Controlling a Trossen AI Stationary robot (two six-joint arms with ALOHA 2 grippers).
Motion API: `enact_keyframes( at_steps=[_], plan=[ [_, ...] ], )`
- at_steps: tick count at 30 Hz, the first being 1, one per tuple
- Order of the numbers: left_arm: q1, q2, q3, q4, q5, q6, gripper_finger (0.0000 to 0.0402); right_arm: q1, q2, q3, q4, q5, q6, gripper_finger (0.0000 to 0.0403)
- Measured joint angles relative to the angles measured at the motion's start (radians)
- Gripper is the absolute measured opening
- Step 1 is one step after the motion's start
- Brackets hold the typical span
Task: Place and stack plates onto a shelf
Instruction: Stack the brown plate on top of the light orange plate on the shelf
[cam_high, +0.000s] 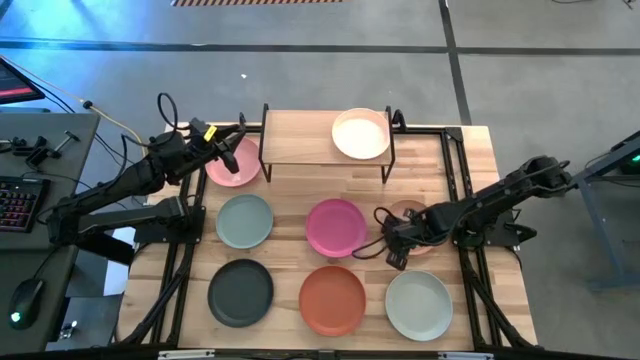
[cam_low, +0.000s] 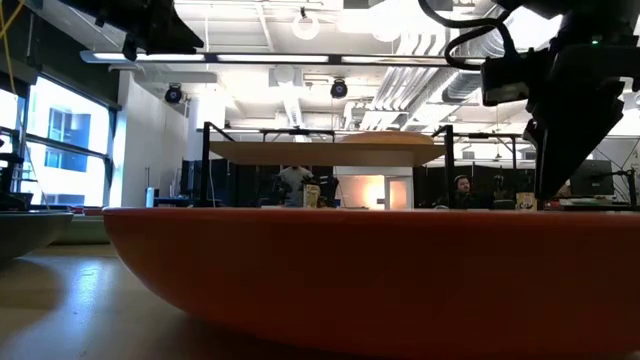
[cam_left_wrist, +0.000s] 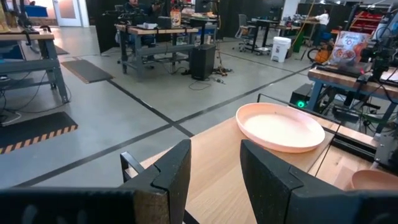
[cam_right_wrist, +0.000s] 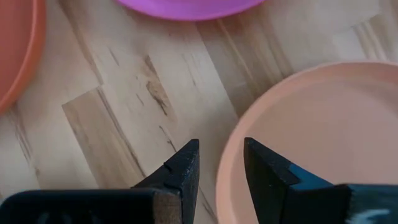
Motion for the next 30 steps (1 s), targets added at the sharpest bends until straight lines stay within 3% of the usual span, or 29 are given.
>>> enact_keyframes(
  at_steps=[25, 30],
  plan=[
    [0.000, 0.019, 0.000, 0.001, -0.001, -0.027, 0.0129, 0.004, 0.184, 0.000, 0.029, 0.010, 0.049, 0.0104],
    [0.000, 0.019, 0.000, 0.001, -0.002, -0.028, 0.0129, 0.004, 0.207, 0.000, 0.031, 0.010, 0.081, 0.0080]
  ],
)
